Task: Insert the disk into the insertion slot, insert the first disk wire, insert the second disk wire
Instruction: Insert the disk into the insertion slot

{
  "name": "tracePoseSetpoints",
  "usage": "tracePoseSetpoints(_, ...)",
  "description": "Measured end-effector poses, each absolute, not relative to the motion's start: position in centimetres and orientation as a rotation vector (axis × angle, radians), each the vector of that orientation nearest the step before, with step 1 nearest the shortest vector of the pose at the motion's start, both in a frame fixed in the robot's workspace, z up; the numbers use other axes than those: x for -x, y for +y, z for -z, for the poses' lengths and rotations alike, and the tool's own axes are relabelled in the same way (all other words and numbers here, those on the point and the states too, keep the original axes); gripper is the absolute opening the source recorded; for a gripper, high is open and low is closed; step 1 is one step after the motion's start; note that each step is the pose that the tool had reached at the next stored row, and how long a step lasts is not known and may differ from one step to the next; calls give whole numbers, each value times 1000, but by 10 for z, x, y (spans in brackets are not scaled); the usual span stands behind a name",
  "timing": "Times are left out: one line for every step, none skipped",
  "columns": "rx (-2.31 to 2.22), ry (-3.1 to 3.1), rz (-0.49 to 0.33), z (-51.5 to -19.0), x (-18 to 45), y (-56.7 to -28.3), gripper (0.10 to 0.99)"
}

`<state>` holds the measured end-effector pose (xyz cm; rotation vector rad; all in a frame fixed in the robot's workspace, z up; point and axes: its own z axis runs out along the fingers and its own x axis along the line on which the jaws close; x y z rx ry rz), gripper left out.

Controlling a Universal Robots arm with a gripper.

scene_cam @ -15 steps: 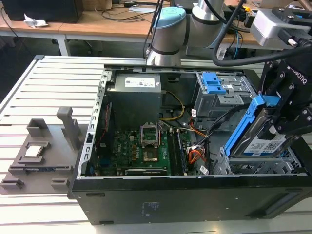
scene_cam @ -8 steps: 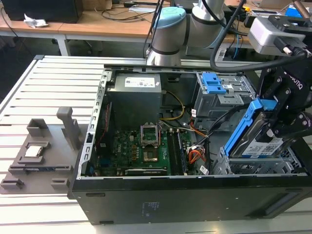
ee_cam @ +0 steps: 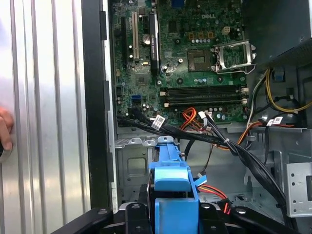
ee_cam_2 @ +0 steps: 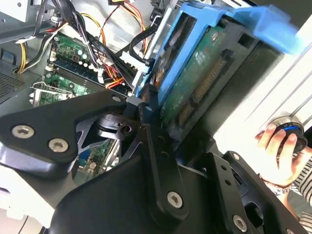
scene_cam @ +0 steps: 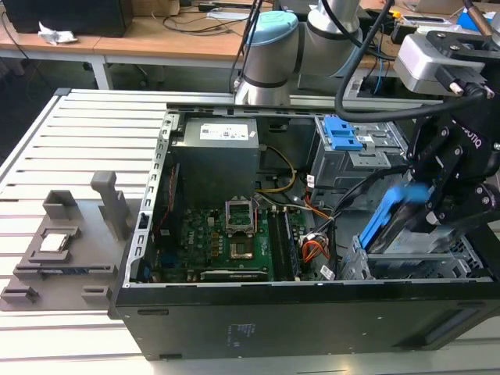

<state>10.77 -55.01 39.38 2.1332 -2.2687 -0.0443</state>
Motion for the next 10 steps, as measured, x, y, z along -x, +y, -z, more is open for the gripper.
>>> tracePoseSetpoints(-2133, -2269, 44, -394, -108, -550, 443)
tracePoseSetpoints(-2133, -2269, 44, -394, -108, -550, 443)
tracePoseSetpoints(-2133, -2269, 45, -394, -108, -550, 443)
tracePoseSetpoints(-2133, -2269, 45, -394, -108, -550, 443)
tracePoseSetpoints(-2133, -2269, 44, -394, -108, -550, 443)
tracePoseSetpoints(-2133, -2269, 44, -394, -108, -550, 443)
tracePoseSetpoints(-2133, -2269, 44, -394, -108, -550, 443)
tracePoseSetpoints(-2133, -2269, 44, -394, -108, -550, 361)
tracePoseSetpoints(-2133, -2269, 44, -394, -108, -550, 298)
tracePoseSetpoints(-2133, -2269, 44, -394, -108, -550, 239)
